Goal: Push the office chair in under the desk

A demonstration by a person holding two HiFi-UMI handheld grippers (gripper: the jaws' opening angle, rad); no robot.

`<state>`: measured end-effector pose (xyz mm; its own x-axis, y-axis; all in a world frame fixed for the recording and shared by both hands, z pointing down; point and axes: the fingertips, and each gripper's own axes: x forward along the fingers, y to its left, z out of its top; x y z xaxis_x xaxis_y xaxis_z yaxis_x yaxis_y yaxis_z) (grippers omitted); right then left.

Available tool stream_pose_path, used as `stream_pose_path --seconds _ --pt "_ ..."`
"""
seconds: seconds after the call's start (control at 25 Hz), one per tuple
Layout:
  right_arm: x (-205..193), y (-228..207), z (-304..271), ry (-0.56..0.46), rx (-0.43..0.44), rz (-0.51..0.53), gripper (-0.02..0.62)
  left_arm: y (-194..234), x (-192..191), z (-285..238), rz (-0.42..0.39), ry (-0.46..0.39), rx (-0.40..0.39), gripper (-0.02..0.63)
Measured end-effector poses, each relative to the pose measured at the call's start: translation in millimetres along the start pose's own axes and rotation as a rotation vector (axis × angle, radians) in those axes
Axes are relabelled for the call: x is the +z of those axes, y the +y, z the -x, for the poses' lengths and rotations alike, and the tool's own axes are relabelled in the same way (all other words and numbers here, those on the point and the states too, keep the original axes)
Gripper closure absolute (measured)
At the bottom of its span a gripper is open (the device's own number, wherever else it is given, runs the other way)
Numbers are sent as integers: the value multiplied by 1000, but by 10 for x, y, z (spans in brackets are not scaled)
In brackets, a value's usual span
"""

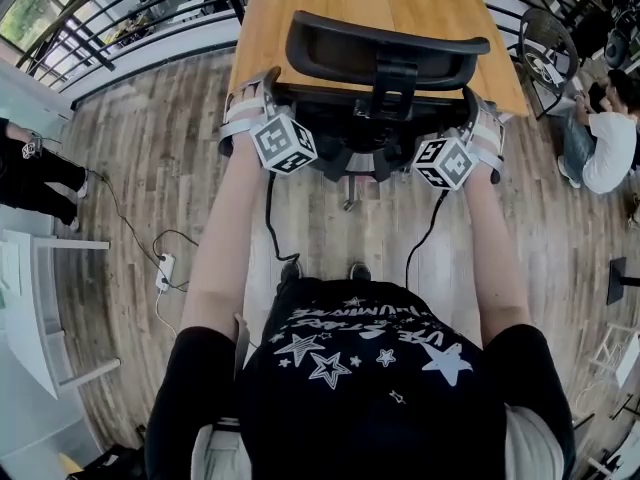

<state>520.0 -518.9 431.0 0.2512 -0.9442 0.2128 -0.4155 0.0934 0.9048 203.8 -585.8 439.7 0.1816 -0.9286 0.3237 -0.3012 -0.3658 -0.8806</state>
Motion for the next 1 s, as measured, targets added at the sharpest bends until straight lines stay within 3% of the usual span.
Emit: stream_pose_path --seconds 0.36,0.64,0.88,1.0 --pt "-11 -2 47 -18 -42 17 313 -14 2 53 17 -19 -3 355" --pt "-1 -27 193 32 -52 -63 315 30 -82 207 138 -80 -46 298" --pt "31 -39 441 60 -65 -159 317 110 -73 415 149 -138 -22 288" --pt "143 -72 600 55 -91 -209 346 180 -82 552 207 -197 -29 288"
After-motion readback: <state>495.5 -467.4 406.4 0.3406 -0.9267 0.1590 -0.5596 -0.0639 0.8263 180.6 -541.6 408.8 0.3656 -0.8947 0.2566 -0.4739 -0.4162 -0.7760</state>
